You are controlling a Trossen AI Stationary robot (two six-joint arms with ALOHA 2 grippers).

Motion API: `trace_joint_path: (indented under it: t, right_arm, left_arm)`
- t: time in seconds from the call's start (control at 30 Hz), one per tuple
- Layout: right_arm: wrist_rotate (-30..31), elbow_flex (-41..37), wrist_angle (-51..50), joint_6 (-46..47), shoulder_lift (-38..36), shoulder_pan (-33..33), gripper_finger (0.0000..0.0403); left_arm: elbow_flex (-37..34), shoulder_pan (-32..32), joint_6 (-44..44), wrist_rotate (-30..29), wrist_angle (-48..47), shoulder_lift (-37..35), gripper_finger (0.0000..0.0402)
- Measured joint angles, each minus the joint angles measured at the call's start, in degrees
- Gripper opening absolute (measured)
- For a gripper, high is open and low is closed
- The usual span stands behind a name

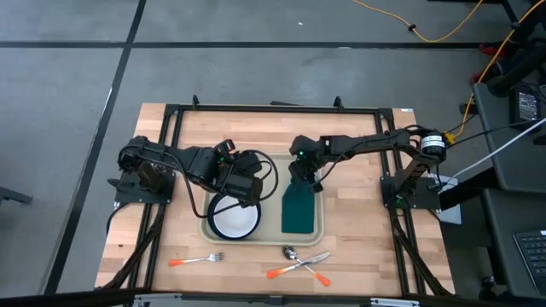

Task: Set up tray
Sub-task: Put the dark green napkin on the gray tray

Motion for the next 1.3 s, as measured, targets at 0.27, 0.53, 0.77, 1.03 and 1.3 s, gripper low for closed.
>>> trace_joint_path:
  t: [0.27, 0.53, 0.77, 1.03, 1.3]
  right_arm:
    - [-0.6, 0.0, 0.7, -1.8, 0.0, -1.2, 0.0002]
    - [-1.8, 0.0, 0.9, -3.1, 0.5, -2.1, 0.0002]
    - [-3.7, 0.0, 1.0, -3.4, 4.2, -2.1, 0.0002]
    - [-3.1, 0.3, 2.4, -2.9, 4.4, -2.1, 0.0002]
    - [-2.9, 2.1, 3.0, -2.3, 4.3, -2.1, 0.0003]
  left_arm:
    - [0.0, 0.0, -1.0, 0.0, 0.0, 0.0, 0.018]
    - [0.0, 0.0, -1.9, 0.0, 0.0, 0.0, 0.018]
    - [0.0, 0.0, -1.9, -0.1, 0.0, 0.0, 0.018]
    - [0.0, 0.0, -2.3, -0.1, 0.0, 0.0, 0.018]
    - [0.0, 0.0, -2.4, 0.0, 0.0, 0.0, 0.018]
